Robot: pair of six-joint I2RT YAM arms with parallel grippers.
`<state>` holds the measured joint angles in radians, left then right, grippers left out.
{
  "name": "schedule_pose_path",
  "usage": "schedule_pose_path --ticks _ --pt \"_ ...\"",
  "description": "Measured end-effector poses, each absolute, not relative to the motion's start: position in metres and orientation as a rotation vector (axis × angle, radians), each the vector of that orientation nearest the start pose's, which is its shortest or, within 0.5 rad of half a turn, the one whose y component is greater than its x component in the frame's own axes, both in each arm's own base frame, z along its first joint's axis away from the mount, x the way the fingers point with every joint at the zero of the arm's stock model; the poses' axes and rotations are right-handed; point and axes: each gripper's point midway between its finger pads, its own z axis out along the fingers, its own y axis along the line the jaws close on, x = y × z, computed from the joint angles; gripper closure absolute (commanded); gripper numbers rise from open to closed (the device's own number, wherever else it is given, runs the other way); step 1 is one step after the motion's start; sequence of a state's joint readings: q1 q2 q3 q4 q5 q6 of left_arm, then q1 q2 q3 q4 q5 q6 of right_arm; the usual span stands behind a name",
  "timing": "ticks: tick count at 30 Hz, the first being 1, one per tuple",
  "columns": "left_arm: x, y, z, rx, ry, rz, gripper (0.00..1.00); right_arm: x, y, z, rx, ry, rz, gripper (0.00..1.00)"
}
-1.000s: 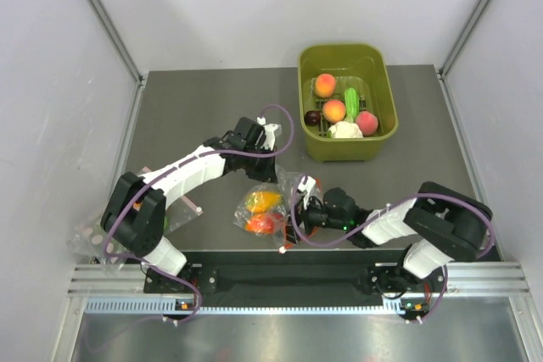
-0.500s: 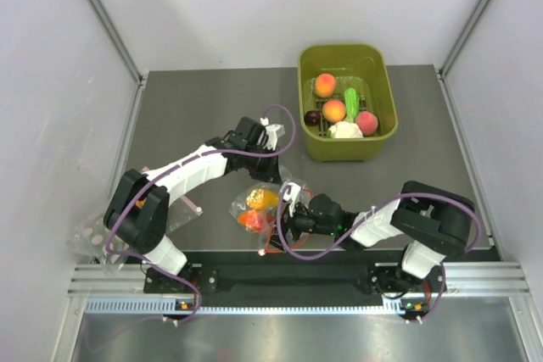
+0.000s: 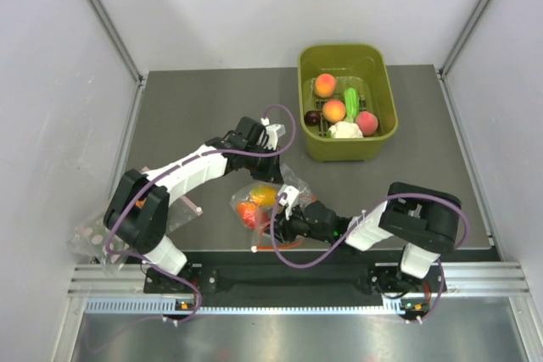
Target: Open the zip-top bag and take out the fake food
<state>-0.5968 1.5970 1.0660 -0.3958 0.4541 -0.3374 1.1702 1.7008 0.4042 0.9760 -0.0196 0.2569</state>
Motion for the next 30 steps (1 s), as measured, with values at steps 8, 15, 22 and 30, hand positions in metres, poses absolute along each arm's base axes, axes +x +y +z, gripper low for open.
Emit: schedule_pose_path --ticks 8,15,22,30 --pt "0.265 -0.272 0.108 0.557 2.525 -0.83 0.3 0.166 0.353 0.053 -0.768 1.822 0.83 0.65" --pt "0.266 -0.252 0.138 0.563 2.433 -0.717 0.21 0.177 0.342 0.061 -0.685 1.842 0.775 0.66" --pt "0.245 -0.215 0.135 0.52 2.458 -0.582 0.04 0.192 0.33 0.06 -0.602 1.885 0.748 0.66" --pt "0.238 -0.175 0.125 0.415 2.517 -0.359 0.01 0.198 0.321 0.055 -0.544 1.916 0.751 0.66"
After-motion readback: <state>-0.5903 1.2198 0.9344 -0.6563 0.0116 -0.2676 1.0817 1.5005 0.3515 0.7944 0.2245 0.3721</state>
